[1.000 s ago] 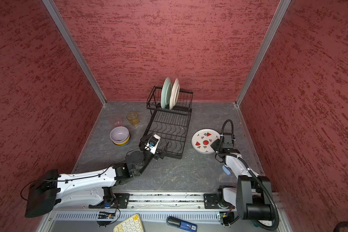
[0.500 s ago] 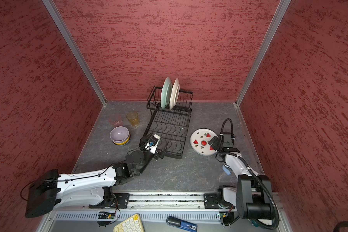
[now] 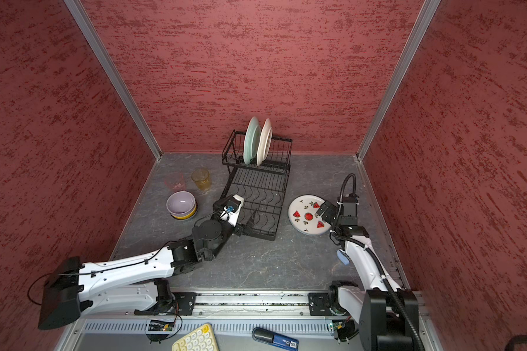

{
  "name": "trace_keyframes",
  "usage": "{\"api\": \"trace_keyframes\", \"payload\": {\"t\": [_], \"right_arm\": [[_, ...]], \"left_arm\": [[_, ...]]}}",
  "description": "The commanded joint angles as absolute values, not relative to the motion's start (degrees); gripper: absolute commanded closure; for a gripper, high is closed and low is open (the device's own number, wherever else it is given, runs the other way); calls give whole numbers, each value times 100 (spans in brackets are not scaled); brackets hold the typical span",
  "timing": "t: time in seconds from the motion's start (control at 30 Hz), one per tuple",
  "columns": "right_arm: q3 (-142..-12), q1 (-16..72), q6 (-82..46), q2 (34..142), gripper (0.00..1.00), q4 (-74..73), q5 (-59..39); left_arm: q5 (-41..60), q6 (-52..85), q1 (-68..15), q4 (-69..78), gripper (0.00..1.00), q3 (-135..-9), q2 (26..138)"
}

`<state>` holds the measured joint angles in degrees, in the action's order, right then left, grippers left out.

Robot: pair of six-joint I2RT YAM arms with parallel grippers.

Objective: Unload the mixed dishes from the dish rack
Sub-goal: 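Open the right gripper off the plate while the left reaches to the rack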

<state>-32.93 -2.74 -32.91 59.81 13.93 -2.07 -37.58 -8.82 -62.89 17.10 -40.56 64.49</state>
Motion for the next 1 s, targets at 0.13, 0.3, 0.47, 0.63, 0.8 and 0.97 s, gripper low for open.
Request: {"api": "trace_keyframes", "payload": {"t": [0.13,0.3,0.47,0.63,0.8,0.97], "right_arm": [[-3234,-290,-3032,5411,1,1216,-1260],[-3015,-294,-3208,4958,1,961,-1910],[-2699,-292,-3357,4511,1,837,-2326],[-2494,-295,-3335,4219,1,992,-2418],[-2236,-291,-3495,3984,1,958,-2408],[-2212,-290,-3538,3921,1,1030,-2422]], "left_arm": [[-3777,303,-6187,376,0,-4909,6451],[-3350,809,-5665,-293,0,-5686,6641],[-2417,1157,-4837,-554,0,-6284,6855],[-1765,1162,-4194,-601,0,-6769,7202],[-550,1161,-3465,-450,0,-7119,7640],[224,1099,-3025,-331,0,-7449,8011]]}}
